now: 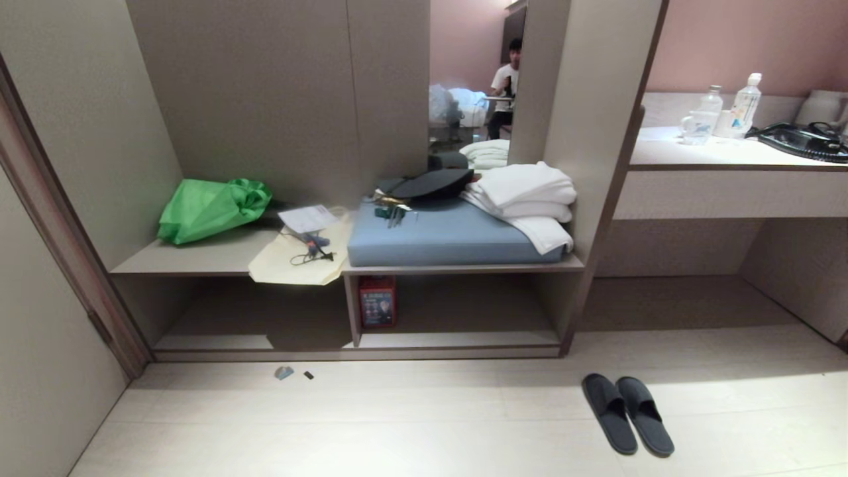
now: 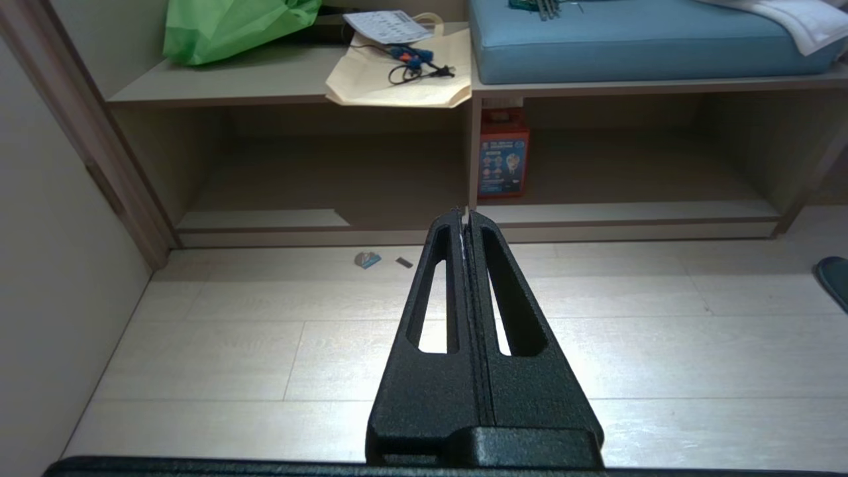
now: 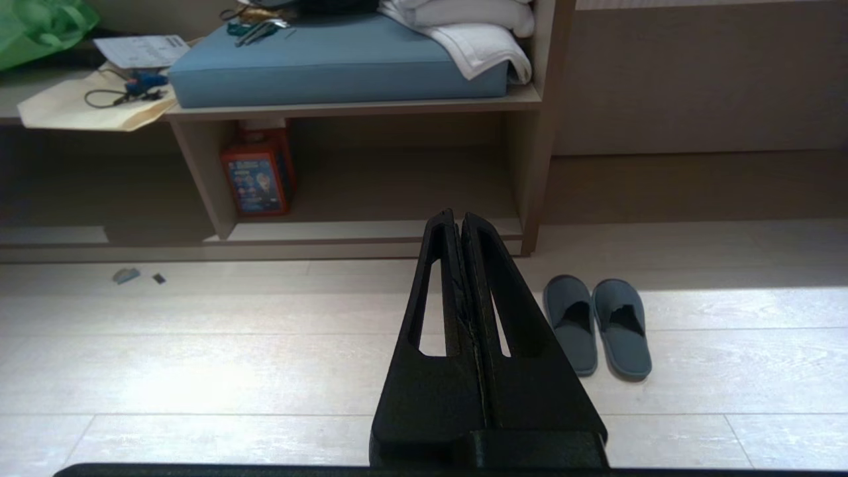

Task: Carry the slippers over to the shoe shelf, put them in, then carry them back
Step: Pick up the slippers on the floor

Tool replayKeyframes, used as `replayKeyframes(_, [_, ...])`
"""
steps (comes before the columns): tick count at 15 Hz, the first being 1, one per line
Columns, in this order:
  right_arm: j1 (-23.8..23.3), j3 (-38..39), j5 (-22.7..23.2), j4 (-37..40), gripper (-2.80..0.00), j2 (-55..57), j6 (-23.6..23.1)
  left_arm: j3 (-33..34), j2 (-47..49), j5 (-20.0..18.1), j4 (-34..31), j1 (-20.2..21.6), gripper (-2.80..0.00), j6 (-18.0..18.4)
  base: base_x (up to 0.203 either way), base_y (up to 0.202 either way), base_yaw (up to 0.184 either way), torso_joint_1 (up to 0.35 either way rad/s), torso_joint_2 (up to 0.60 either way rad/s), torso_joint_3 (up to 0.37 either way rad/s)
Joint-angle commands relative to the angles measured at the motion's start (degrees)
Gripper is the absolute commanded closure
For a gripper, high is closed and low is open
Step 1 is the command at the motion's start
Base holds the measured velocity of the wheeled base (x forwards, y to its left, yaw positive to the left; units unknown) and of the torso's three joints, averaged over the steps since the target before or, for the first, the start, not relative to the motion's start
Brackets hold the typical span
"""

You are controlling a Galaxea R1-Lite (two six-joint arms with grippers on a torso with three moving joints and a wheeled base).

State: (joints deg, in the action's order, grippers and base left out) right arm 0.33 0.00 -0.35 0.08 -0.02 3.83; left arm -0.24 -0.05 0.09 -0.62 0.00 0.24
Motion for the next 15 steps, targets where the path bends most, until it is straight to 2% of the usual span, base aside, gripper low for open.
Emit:
replayKeyframes(1, [0.0,0.0,0.0,0.0,0.00,0.0,0.0,0.1,0.0,0.0,0.2,0.0,0.00,-0.1,0.149,0.000,-0.001,0.029,0.00,-0.005])
replayKeyframes(9, [0.0,0.0,0.0,0.0,0.00,0.0,0.0,0.1,0.0,0.0,0.3,0.0,0.00,-0.1,0.008,-0.007,-0.001,0.002,0.00,0.000])
replayKeyframes(15, [0.0,0.0,0.0,0.0,0.00,0.0,0.0,0.1,0.0,0.0,0.3,0.0,0.00,-0.1,0.000,-0.181,-0.001,0.002,0.00,0.005])
